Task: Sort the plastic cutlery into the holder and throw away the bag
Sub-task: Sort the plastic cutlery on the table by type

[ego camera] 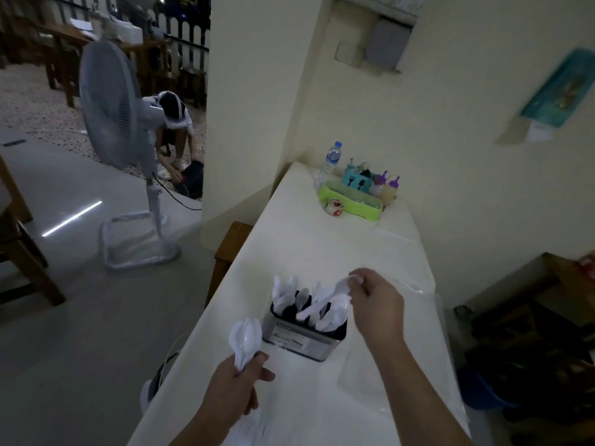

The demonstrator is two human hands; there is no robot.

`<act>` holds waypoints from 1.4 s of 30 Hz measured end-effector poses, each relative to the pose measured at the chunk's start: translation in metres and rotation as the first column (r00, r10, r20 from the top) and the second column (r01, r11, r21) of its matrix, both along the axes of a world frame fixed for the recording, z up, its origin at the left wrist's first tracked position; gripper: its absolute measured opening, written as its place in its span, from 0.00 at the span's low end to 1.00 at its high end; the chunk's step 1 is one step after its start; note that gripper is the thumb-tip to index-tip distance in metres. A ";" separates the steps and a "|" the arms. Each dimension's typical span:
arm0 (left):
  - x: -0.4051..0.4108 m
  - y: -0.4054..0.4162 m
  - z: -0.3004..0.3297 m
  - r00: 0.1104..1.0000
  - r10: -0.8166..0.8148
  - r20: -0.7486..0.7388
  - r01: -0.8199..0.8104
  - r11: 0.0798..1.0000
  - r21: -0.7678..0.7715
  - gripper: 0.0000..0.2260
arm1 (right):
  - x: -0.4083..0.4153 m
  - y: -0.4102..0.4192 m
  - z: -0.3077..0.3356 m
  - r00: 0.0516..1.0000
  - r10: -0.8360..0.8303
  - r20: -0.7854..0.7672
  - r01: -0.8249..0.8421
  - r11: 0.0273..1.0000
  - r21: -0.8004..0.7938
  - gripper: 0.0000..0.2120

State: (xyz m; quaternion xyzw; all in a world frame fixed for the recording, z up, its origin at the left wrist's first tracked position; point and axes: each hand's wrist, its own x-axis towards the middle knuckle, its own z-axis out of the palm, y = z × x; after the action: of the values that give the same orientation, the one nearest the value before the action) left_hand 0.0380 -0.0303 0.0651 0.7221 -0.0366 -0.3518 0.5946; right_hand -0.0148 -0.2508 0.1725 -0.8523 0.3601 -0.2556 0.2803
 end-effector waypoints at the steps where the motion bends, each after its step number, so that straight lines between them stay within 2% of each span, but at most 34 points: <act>1: -0.001 0.001 -0.003 1.000 0.012 -0.004 -0.012 1.000 0.009 0.07 | 0.003 -0.003 0.002 1.000 -0.004 0.015 0.005 1.000 -0.016 0.06; 5: -0.005 0.004 -0.014 1.000 0.020 -0.011 -0.019 1.000 0.021 0.08 | 0.019 -0.007 -0.008 0.999 0.046 -0.025 -0.048 0.996 -0.075 0.09; 11: -0.002 0.008 -0.021 1.000 0.029 -0.007 -0.029 1.000 0.003 0.09 | 0.036 -0.004 -0.035 0.948 0.142 -0.283 -0.188 0.972 -0.140 0.11; 14: 0.002 0.009 -0.023 0.999 0.033 -0.038 -0.033 0.999 0.005 0.15 | 0.041 -0.006 -0.049 0.923 0.160 -0.350 -0.221 0.965 -0.141 0.11; 16: 0.003 0.009 -0.024 0.998 0.033 -0.056 -0.034 0.999 -0.013 0.14 | 0.044 -0.007 -0.060 0.904 0.183 -0.385 -0.262 0.951 -0.162 0.10; 22: 0.007 0.006 -0.029 0.997 0.019 -0.072 -0.024 0.998 -0.064 0.18 | 0.055 -0.006 -0.071 0.835 0.144 -0.531 -0.307 0.922 -0.234 0.10; 27: 0.010 0.001 -0.031 0.995 -0.001 -0.103 -0.012 0.992 -0.125 0.19 | 0.062 -0.017 -0.062 0.790 0.188 -0.584 -0.252 0.967 -0.030 0.13; 30: 0.010 -0.002 -0.030 0.991 -0.020 -0.132 -0.005 0.982 -0.191 0.13 | 0.061 -0.021 -0.054 0.816 0.185 -0.548 -0.219 0.976 0.002 0.15; 34: 0.007 -0.006 -0.023 0.971 -0.062 -0.230 -0.011 0.952 -0.304 0.10 | 0.053 -0.012 -0.033 0.912 0.186 -0.364 -0.219 0.974 -0.052 0.11; 36: 0.006 -0.009 -0.018 0.963 -0.095 -0.251 0.002 0.938 -0.346 0.11 | 0.046 0.006 -0.019 0.940 0.238 -0.244 -0.246 0.969 0.000 0.07; 38: 0.004 -0.012 -0.013 0.960 -0.136 -0.244 0.032 0.922 -0.387 0.12 | 0.039 0.027 -0.011 0.917 0.332 -0.223 -0.311 0.942 0.126 0.05; 41: 0.001 -0.014 -0.006 0.952 -0.214 -0.219 0.094 0.885 -0.457 0.12 | 0.031 0.051 -0.016 0.788 0.522 -0.326 -0.404 0.838 0.366 0.10; 42: 0.001 -0.014 -0.004 0.949 -0.234 -0.213 0.108 0.872 -0.477 0.12 | 0.029 0.056 -0.020 0.765 0.566 -0.306 -0.424 0.801 0.423 0.08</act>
State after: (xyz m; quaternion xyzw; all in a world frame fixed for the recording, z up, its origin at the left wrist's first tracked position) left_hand 0.0386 -0.0447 0.0611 0.5015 -0.1036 -0.4775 0.7140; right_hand 0.0137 -0.1947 0.1525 -0.8924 0.2073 0.0810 0.3926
